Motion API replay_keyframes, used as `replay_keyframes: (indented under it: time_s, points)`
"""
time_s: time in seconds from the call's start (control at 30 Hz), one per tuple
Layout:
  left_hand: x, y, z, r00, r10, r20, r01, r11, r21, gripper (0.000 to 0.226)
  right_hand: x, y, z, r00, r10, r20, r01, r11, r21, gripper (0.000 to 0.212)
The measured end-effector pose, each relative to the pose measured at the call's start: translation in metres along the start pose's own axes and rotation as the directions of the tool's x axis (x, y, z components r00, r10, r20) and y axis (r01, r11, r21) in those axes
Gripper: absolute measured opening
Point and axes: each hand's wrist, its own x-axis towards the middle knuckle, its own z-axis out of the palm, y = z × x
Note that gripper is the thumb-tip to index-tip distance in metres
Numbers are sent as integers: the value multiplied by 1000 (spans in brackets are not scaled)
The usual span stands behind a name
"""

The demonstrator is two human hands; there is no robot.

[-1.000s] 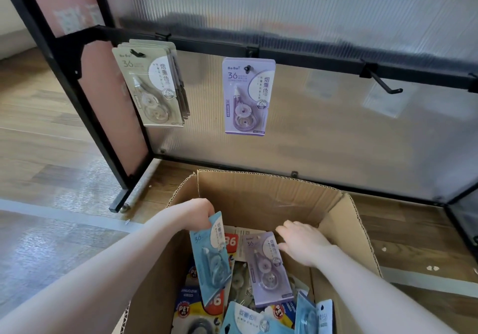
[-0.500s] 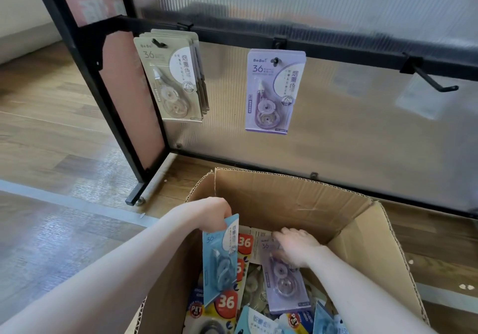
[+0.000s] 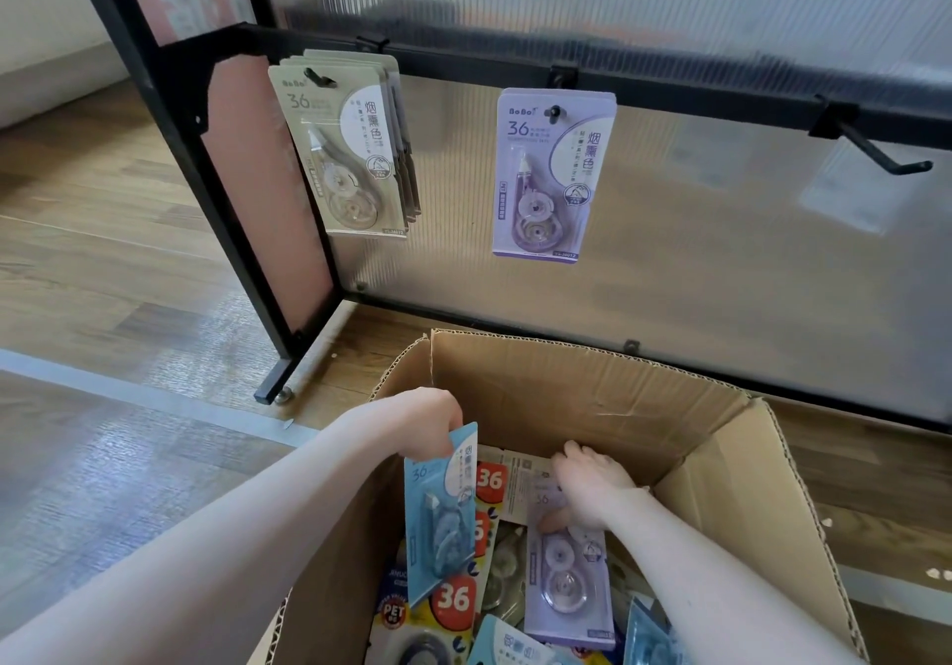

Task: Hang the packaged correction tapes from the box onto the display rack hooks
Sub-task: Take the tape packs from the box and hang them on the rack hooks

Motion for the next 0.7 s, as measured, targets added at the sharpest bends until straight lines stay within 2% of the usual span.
replay_keyframes:
  time_s: [0.17, 0.27, 0.37, 0.57, 0.7]
  points:
    - [-2, 2, 1, 996, -16, -84, 19, 999, 35, 27, -12, 6, -10, 984, -22, -179, 32, 998, 56, 52]
    - [-4, 3, 1, 991, -7, -134, 15, 998, 64, 24, -19, 10, -17, 983, 6, -182, 27, 984, 178, 29]
    - [-10, 7, -2, 988, 6, -155, 6, 997, 78, 21, -27, 11, -26, 993, 26, -115, 12, 948, 319, 21]
    - [-25, 13, -12, 973, 27, -227, 1, 993, 122, 22, -48, 6, -44, 987, -38, -153, 88, 940, 331, 8]
    - [-36, 21, -25, 960, 48, -275, -3, 987, 163, 24, -69, 6, -71, 972, -33, -233, 105, 946, 305, 11]
